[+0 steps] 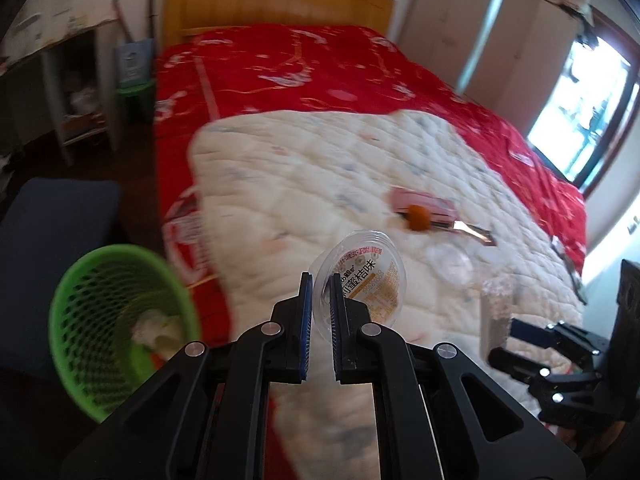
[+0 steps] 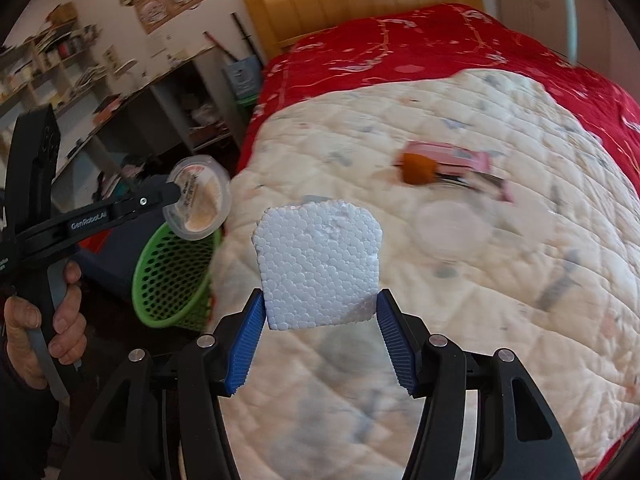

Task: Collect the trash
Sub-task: 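Grasp the clear plastic cup with the left tool while the right tool lifts the foam block, then drop the cup into the basket with the left tool while the right tool drops the foam block, then grasp the clear round lid with the left tool while the right tool grasps the clear tray, then drop the lid into the basket with the left tool while the right tool drops the clear tray, then grasp the pink Franzzi wrapper with the right tool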

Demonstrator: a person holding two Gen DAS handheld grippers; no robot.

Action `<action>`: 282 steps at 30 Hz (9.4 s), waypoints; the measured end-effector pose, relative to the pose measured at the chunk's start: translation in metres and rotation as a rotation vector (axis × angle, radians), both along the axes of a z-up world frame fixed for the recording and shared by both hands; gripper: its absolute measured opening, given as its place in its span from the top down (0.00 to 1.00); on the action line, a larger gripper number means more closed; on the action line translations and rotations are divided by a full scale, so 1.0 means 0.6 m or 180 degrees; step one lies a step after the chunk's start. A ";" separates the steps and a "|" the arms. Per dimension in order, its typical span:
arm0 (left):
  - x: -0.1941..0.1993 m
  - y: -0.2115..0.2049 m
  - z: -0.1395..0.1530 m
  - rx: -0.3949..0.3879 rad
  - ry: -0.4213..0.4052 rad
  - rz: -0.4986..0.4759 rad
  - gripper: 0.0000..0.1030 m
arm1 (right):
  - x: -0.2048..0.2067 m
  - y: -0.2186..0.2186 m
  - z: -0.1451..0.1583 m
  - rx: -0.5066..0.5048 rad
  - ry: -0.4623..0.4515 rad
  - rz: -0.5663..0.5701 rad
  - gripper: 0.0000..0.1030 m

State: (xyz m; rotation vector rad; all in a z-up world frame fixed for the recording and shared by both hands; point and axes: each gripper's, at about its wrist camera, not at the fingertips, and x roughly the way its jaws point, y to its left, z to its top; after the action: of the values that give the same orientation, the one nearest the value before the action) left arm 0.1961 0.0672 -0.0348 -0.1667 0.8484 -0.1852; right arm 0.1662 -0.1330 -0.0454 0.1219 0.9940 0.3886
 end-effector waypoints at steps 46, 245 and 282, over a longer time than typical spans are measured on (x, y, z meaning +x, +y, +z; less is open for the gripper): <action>-0.149 0.373 -0.128 -0.0076 0.0519 0.1558 0.67 | 0.048 0.455 -0.057 -0.0126 0.0180 0.1243 0.46; -0.145 0.392 -0.120 0.0116 0.0584 0.1688 0.55 | 0.079 0.515 -0.065 0.0144 0.0241 0.1478 0.34; -0.021 0.161 -0.095 0.0255 0.0600 0.0984 0.50 | 0.242 -0.041 -0.067 -0.1168 -0.0067 0.0909 0.19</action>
State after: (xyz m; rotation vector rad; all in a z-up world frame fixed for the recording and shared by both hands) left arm 0.1838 0.1641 -0.0918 -0.2403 1.0036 0.1563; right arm 0.3112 -0.1574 -0.0856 -0.3585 1.0489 0.4595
